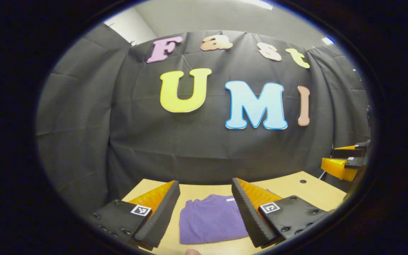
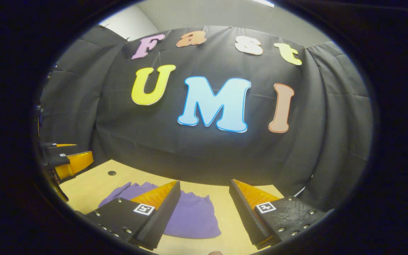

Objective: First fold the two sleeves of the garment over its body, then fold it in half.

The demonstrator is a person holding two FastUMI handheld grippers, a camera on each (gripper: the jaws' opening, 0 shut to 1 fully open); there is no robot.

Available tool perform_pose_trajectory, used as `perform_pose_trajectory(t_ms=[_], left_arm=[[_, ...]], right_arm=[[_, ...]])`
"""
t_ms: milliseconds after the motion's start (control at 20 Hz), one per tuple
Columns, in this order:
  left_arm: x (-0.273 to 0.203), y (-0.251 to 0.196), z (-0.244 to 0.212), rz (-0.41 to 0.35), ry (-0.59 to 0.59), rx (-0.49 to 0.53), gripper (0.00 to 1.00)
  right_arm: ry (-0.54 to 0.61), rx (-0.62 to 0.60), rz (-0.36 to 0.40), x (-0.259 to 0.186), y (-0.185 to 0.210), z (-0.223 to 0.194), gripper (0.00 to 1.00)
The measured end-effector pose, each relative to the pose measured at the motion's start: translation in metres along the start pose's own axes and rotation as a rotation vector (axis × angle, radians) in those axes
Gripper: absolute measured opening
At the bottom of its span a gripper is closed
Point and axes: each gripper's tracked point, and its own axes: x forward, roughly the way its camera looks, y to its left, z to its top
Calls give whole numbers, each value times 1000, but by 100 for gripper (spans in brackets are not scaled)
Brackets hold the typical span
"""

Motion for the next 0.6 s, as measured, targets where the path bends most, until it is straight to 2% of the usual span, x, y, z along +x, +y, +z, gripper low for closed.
perform_pose_trajectory(t_ms=[250,600], left_arm=[[-39,-1,8,-9,-27,-13,98],[-71,-3,25,19,-79,-19,98]], right_arm=[[-50,0,10,-43,13,21,88],[-82,27,46,-72,15,31,88]])
